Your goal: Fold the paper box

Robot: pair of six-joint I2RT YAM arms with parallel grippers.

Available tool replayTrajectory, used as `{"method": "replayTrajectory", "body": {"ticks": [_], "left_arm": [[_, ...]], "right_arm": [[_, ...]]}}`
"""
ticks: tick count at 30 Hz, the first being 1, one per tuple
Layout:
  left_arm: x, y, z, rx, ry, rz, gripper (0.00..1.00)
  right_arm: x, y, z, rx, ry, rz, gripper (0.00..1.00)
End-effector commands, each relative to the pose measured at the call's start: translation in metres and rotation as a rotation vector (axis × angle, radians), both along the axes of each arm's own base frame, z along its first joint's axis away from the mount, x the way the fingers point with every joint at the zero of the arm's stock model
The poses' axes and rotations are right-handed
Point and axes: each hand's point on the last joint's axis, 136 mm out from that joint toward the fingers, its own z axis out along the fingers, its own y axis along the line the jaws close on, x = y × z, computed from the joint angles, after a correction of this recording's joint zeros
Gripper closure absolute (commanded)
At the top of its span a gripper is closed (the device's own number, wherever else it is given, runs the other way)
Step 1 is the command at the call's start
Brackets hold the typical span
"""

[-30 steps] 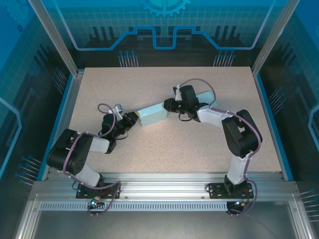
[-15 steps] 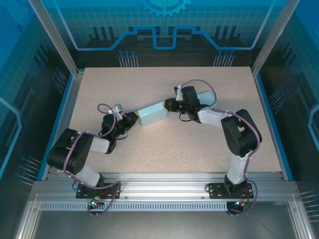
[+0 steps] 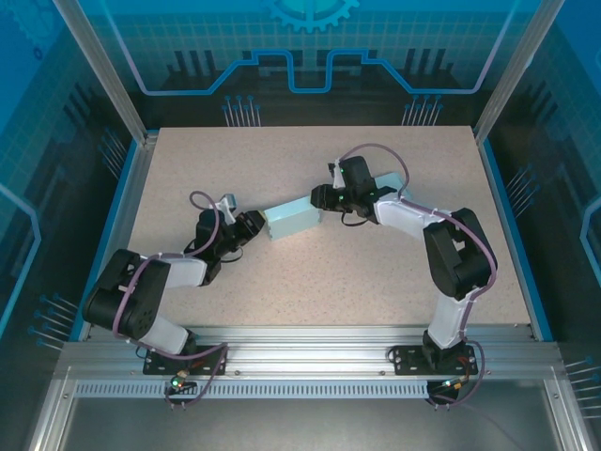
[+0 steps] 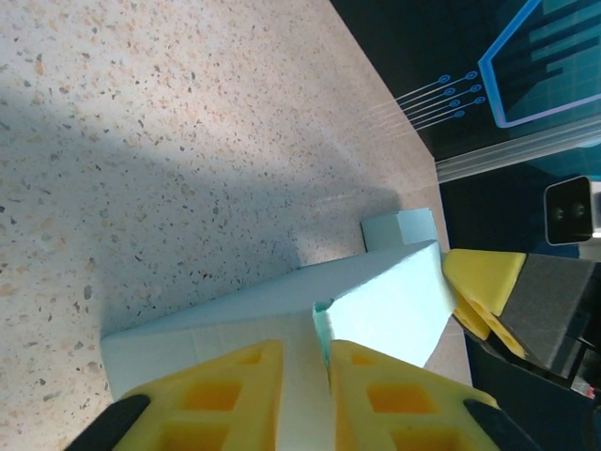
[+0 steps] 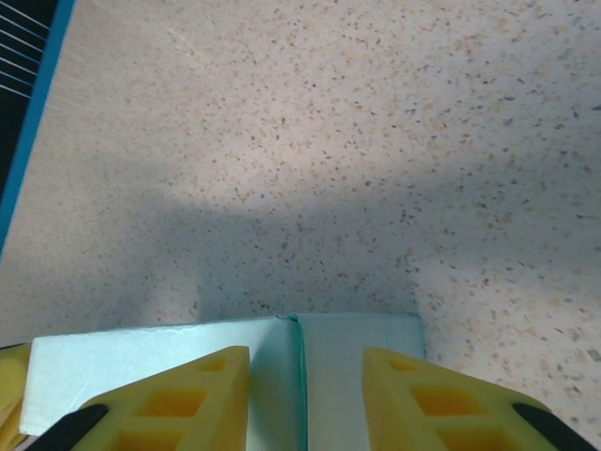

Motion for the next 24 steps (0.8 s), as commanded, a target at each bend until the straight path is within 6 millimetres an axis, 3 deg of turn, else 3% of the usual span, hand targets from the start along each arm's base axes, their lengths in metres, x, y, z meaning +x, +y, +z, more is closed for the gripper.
{"method": "replayTrajectory", "body": {"ticks": [1, 8, 14, 15, 16, 17, 21, 24], "left_arm": [[-0.016, -0.003, -0.028, 0.062, 0.123, -0.042, 0.71], [-0.019, 0.001, -0.010, 0.091, 0.101, -0.039, 0.46], [-0.019, 0.016, 0.026, 0.250, 0.026, -0.027, 0.25], [-0.018, 0.019, 0.036, 0.293, -0.002, -0.030, 0.22], [-0.018, 0.021, 0.043, 0.330, -0.020, -0.036, 0.20], [-0.017, 0.021, 0.053, 0.370, -0.057, -0.055, 0.17], [-0.021, -0.003, 0.086, 0.498, -0.230, -0.281, 0.14], [-0.033, -0.027, 0.090, 0.667, -0.306, -0.465, 0.12]], "right_arm": [[-0.025, -0.021, -0.042, -0.155, 0.162, 0.002, 0.61], [-0.016, -0.025, -0.007, -0.144, 0.084, 0.012, 0.44], [-0.015, -0.027, 0.026, -0.101, 0.006, 0.044, 0.29], [-0.016, -0.027, 0.035, -0.089, -0.011, 0.050, 0.21], [-0.017, -0.029, 0.041, -0.082, -0.026, 0.054, 0.01], [-0.019, -0.030, 0.050, -0.078, -0.045, 0.057, 0.00], [-0.027, -0.046, 0.081, -0.115, -0.122, 0.025, 0.00], [-0.038, -0.063, 0.100, -0.150, -0.183, -0.018, 0.00]]}}
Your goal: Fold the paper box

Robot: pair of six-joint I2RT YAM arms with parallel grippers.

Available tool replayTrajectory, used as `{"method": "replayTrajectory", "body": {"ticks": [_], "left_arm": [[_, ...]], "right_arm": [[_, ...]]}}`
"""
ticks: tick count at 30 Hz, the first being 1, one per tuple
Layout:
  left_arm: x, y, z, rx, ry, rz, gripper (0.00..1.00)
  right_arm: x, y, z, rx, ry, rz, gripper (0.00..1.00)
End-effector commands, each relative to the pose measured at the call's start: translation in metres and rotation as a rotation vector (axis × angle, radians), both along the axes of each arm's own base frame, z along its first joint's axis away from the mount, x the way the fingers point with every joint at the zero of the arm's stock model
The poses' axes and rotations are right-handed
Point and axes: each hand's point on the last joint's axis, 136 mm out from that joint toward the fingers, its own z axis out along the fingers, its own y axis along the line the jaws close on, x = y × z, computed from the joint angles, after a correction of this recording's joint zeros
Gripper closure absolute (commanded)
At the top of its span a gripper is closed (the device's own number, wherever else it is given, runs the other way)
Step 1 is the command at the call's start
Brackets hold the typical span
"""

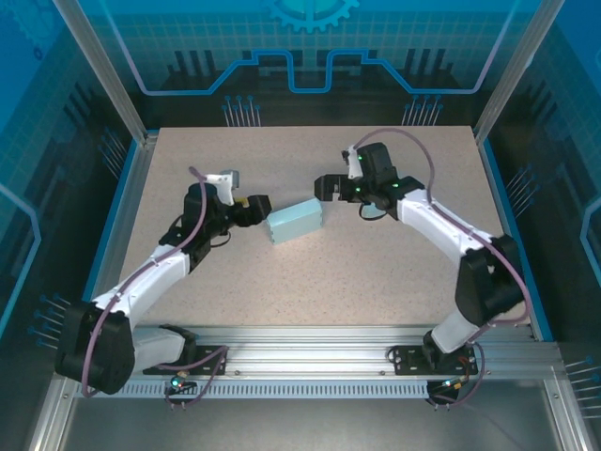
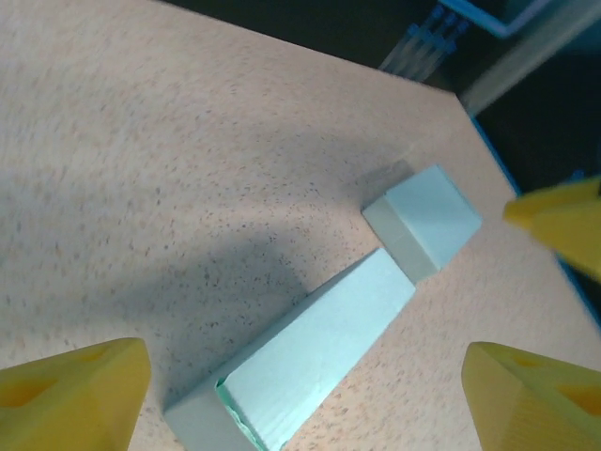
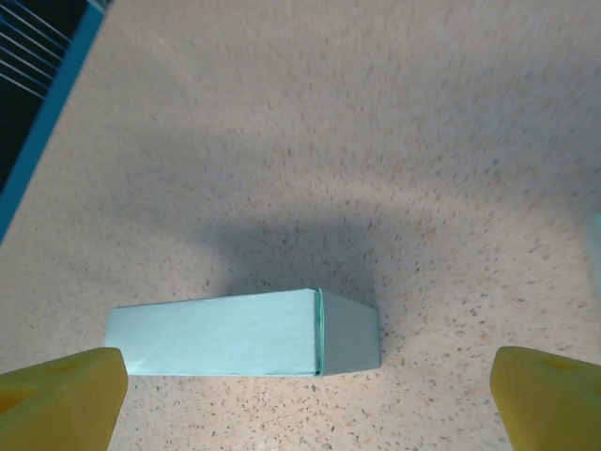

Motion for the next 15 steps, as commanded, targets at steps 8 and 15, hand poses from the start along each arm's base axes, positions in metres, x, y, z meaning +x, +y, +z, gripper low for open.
{"method": "replayTrajectory", "body": {"ticks": [8, 15], "left_arm": [[-0.025, -0.055, -0.042, 0.637, -0.024, -0.486, 0.08], [0.000, -0.063, -0.070, 0.767, 0.081, -0.585, 0.12]], "right_arm": [[-0.066, -0.077, 0.064, -0.095, -0.276, -0.142, 0.00], [-0.109, -0.139, 0.097, -0.140, -0.396, -0.340, 0.00]]}}
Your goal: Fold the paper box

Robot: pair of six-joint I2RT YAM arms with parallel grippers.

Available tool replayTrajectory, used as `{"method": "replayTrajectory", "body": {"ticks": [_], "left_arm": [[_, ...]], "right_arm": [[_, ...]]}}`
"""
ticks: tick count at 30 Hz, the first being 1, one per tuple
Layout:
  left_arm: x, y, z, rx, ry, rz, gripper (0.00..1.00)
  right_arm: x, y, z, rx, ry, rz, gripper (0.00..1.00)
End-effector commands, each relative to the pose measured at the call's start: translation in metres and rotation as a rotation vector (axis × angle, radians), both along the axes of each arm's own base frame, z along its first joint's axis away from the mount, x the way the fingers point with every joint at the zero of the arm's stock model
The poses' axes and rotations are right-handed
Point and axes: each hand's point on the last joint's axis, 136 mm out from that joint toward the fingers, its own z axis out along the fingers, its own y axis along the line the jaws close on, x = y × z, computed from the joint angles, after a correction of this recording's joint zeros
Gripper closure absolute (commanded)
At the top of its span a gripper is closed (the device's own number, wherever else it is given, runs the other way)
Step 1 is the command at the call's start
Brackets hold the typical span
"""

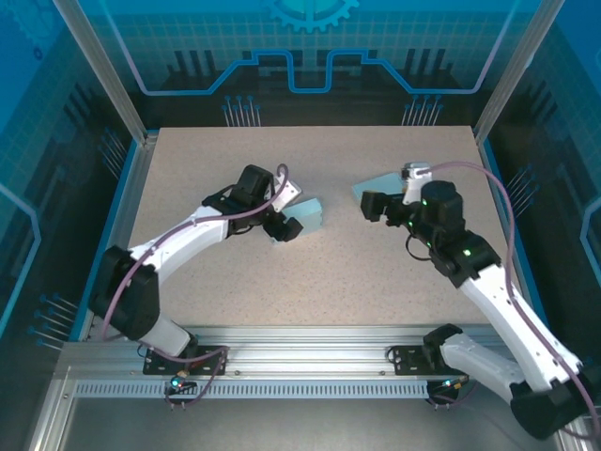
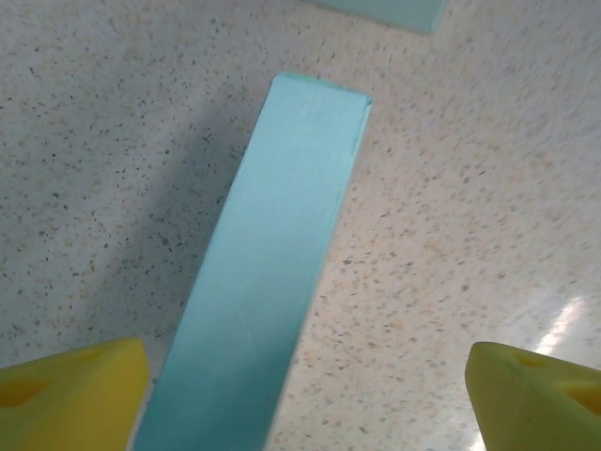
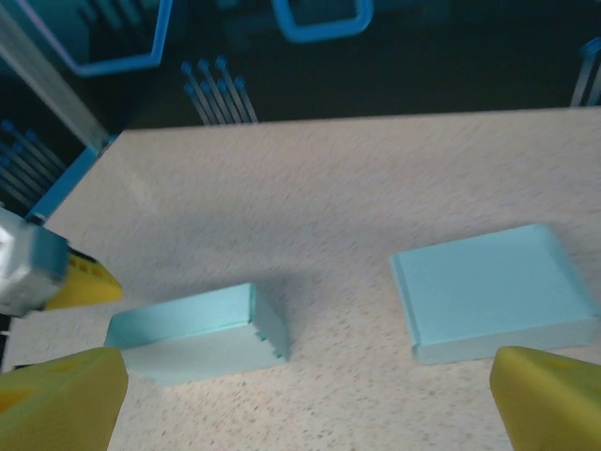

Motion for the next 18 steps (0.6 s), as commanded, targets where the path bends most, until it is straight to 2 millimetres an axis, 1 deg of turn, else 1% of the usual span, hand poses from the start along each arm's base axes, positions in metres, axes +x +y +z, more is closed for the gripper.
{"method": "replayTrajectory", "body": {"ticks": [1, 4, 5, 8, 10, 14, 16, 17, 18], "left_arm": [[0.004, 0.007, -0.015, 0.142, 0.041, -0.057, 0.12], [0.009, 0.005, -0.027, 0.180, 0.105, -0.073, 0.13], [0.011, 0.003, -0.031, 0.186, 0.124, -0.077, 0.14], [0.017, 0.004, -0.041, 0.216, 0.147, -0.066, 0.17], [0.021, 0.006, -0.046, 0.242, 0.164, -0.054, 0.21], [0.021, 0.004, -0.053, 0.254, 0.191, -0.060, 0.34], [0.023, 0.005, -0.052, 0.257, 0.182, -0.055, 0.48], [0.023, 0.005, -0.052, 0.260, 0.174, -0.054, 0.53], [0.025, 0.006, -0.051, 0.269, 0.162, -0.049, 0.54]], "right_arm": [[-0.014, -0.037, -0.004, -0.055, -0.015, -0.135, 0.00], [-0.026, -0.046, 0.005, -0.027, -0.058, -0.164, 0.00], [-0.029, -0.050, -0.003, -0.030, -0.052, -0.177, 0.00], [-0.035, -0.059, 0.000, -0.023, -0.076, -0.209, 0.00], [-0.037, -0.062, 0.001, -0.021, -0.088, -0.216, 0.00], [-0.039, -0.064, 0.002, -0.021, -0.089, -0.221, 0.00], [-0.038, -0.065, 0.000, -0.026, -0.078, -0.230, 0.00], [-0.037, -0.066, 0.000, -0.028, -0.071, -0.240, 0.00], [-0.036, -0.067, -0.002, -0.031, -0.062, -0.248, 0.00]]}}
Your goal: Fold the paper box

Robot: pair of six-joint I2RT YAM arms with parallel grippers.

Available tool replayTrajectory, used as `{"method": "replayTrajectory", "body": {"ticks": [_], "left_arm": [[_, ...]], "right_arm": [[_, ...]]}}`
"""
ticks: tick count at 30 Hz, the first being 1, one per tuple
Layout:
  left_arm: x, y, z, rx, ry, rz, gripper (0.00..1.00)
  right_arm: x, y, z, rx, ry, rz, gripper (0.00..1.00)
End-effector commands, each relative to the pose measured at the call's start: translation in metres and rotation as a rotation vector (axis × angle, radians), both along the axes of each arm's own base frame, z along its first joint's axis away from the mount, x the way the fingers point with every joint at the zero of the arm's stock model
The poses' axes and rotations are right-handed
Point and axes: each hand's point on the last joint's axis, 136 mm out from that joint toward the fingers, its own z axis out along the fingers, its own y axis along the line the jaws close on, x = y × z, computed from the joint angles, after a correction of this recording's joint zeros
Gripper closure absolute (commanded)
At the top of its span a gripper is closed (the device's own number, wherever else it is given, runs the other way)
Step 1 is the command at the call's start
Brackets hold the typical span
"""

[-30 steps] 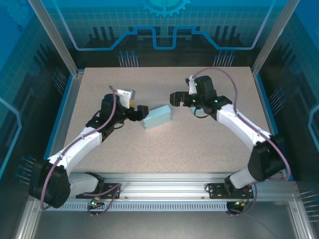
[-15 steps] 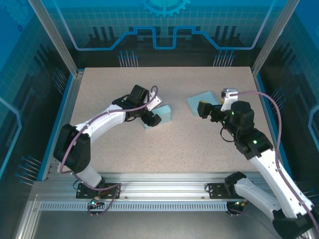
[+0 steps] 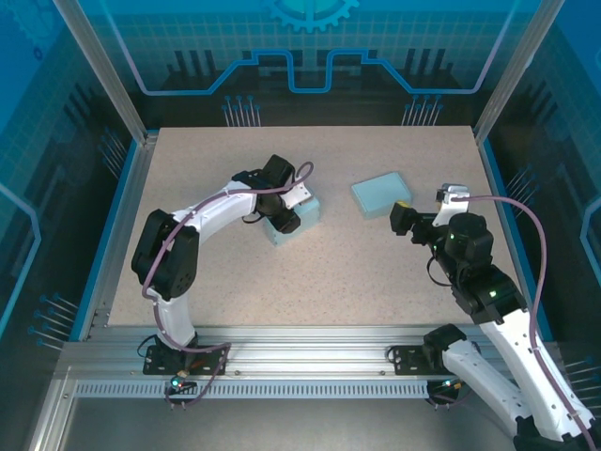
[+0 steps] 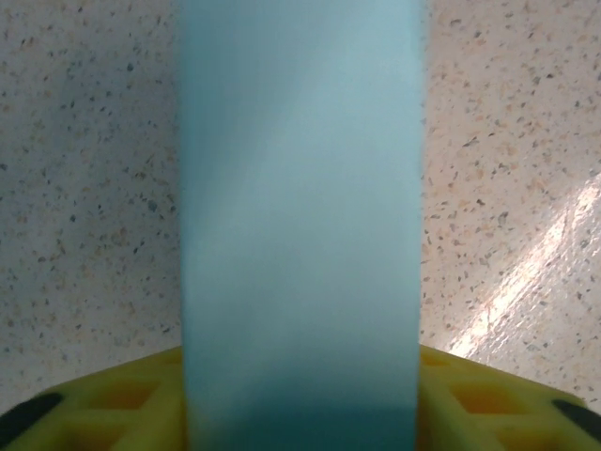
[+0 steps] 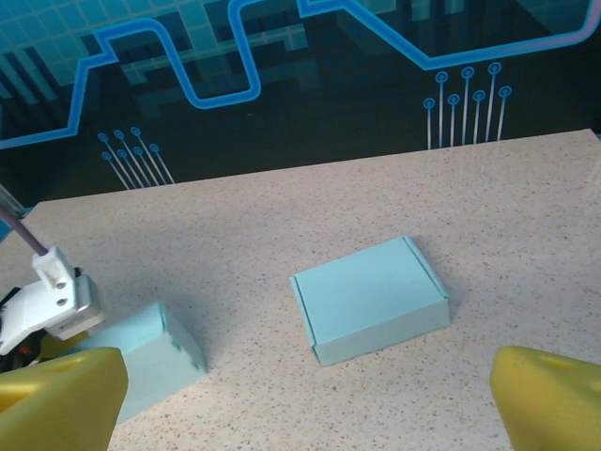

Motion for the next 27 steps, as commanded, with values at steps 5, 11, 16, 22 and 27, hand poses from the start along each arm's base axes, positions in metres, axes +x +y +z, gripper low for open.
{"method": "replayTrajectory", "body": {"ticks": [5, 11, 16, 22, 27], "left_arm": [[0.016, 0.008, 0.018, 0.093, -0.141, 0.003, 0.64], [0.049, 0.010, 0.049, 0.189, -0.449, 0.024, 0.64], [0.070, 0.009, 0.048, 0.320, -0.611, 0.004, 0.64], [0.084, -0.001, 0.025, 0.388, -0.697, -0.049, 0.64], [0.087, -0.022, 0.010, 0.373, -0.723, -0.094, 0.64]], "right_arm": [[0.006, -0.010, -0.004, -0.012, 0.050, -0.063, 0.00], [0.009, -0.014, -0.013, -0.007, 0.084, -0.100, 0.00], [0.008, -0.016, -0.014, 0.002, 0.092, -0.114, 0.00], [0.003, -0.019, 0.000, 0.016, 0.064, -0.121, 0.00], [0.001, -0.019, 0.002, 0.026, 0.060, -0.121, 0.00]]}}
